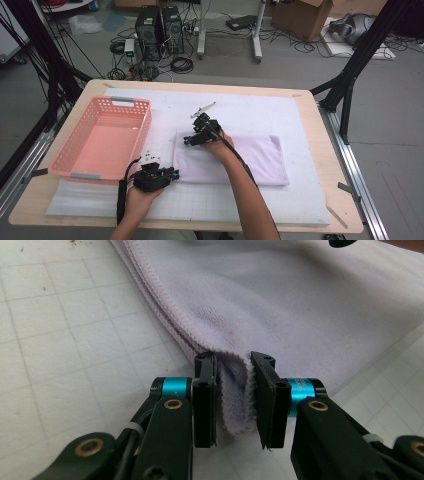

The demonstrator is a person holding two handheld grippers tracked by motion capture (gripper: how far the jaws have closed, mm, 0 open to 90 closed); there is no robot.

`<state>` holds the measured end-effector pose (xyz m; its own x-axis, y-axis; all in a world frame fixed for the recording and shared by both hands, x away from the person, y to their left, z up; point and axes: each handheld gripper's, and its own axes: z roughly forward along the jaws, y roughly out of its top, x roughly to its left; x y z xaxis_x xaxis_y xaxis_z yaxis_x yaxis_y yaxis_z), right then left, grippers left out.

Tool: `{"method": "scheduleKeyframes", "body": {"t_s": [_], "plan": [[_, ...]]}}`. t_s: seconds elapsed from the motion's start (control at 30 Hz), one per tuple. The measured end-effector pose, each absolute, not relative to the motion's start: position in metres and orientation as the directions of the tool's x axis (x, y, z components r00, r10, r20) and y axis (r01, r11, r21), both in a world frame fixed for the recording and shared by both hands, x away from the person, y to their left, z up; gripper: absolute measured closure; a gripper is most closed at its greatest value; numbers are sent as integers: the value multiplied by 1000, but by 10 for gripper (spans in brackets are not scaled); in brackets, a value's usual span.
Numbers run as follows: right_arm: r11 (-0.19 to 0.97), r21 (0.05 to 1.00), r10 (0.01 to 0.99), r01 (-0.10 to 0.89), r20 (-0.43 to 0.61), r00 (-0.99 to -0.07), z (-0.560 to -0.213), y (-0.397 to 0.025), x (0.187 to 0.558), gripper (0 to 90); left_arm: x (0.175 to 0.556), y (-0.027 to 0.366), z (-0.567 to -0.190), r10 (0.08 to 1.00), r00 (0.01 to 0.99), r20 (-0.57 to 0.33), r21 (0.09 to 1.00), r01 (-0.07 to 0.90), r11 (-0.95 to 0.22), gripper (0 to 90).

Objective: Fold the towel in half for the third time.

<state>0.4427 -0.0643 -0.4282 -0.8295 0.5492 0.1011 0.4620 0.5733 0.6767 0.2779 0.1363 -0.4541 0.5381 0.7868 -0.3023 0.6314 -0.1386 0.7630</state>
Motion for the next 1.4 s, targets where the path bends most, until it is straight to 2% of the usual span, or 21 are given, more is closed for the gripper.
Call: {"method": "scheduleKeyframes", "body": {"t_s": [0.23,0.37,0.53,0.63,0.87,1.07,1.4], "plan": [[620,658,519,427,64,-852,-424,-44,448,416,278,137,-454,787,536,-306,762,634,-135,737],[639,631,518,439,68,-853,-427,-40,450,475,277,137,-454,787,532,-312,759,638,-130,746],[672,607,493,425,62,-868,-426,-39,451,741,278,138,-453,787,533,-311,757,640,-134,796],[677,604,496,421,48,-867,-423,-39,449,800,277,137,-451,793,534,-294,762,632,-143,814],[636,651,498,415,65,-865,-413,-43,446,810,273,142,-439,774,549,-316,787,607,-110,818],[560,719,491,412,113,-864,-400,-58,442,810,269,143,-429,734,559,-386,803,596,-32,818],[507,770,490,386,111,-865,-383,-92,433,810,273,115,-419,695,613,-375,816,574,-66,815]]}}
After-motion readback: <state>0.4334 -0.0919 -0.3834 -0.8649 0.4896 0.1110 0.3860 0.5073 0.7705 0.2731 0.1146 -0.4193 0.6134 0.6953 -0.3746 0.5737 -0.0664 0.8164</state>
